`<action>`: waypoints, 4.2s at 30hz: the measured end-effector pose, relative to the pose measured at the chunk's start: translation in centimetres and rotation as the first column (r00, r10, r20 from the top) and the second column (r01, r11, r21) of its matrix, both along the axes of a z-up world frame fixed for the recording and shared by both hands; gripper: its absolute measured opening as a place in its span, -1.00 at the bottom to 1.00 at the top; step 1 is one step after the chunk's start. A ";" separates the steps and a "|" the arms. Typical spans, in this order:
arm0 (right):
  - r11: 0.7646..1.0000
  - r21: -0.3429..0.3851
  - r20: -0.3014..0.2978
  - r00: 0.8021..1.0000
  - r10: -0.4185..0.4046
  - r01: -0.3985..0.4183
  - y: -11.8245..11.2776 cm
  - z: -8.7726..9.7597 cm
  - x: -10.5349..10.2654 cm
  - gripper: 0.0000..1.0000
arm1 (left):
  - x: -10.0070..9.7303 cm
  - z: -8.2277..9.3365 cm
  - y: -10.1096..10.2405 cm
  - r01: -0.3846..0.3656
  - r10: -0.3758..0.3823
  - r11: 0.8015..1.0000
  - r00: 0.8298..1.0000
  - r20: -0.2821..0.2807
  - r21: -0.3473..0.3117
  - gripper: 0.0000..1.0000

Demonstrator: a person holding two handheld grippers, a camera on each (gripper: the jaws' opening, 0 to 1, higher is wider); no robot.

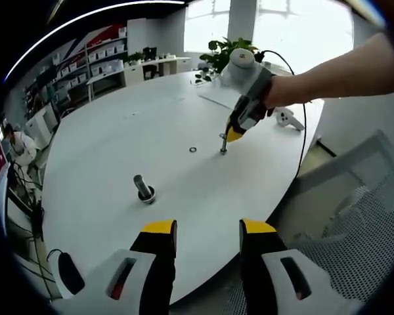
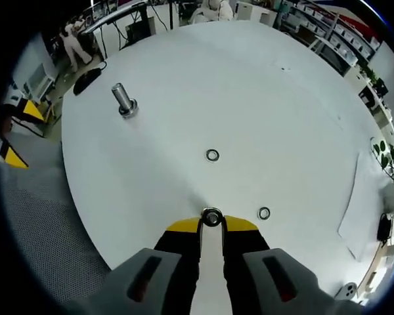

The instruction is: Place the washer onto the threaded stud by aligning its center hole with the stud, sliding it down to the base, and recovering from edge contact or off-axis alignment until the washer reaches the visible bottom stop.

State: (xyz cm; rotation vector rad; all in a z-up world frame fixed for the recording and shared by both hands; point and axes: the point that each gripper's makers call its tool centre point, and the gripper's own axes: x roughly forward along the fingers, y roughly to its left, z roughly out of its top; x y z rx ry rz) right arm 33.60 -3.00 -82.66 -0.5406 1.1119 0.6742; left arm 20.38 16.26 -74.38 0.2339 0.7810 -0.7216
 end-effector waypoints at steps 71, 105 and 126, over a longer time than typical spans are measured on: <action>0.980 0.001 0.056 0.978 -0.201 0.201 -6.0 -3.0 3.9 -0.48 | 0.5 -0.8 1.6 -0.064 0.065 0.997 0.998 -0.019 0.037 -0.28; 0.990 0.046 -0.012 0.991 -0.134 0.134 -5.0 -4.0 4.1 -0.70 | 0.4 -1.3 1.8 -0.068 0.070 0.996 0.997 -0.032 0.055 -0.28; 0.964 -0.017 -0.218 0.942 0.255 -0.265 -4.8 -3.5 -2.9 -0.57 | 0.3 -1.2 1.5 -0.052 0.054 0.997 0.998 -0.027 0.057 -0.29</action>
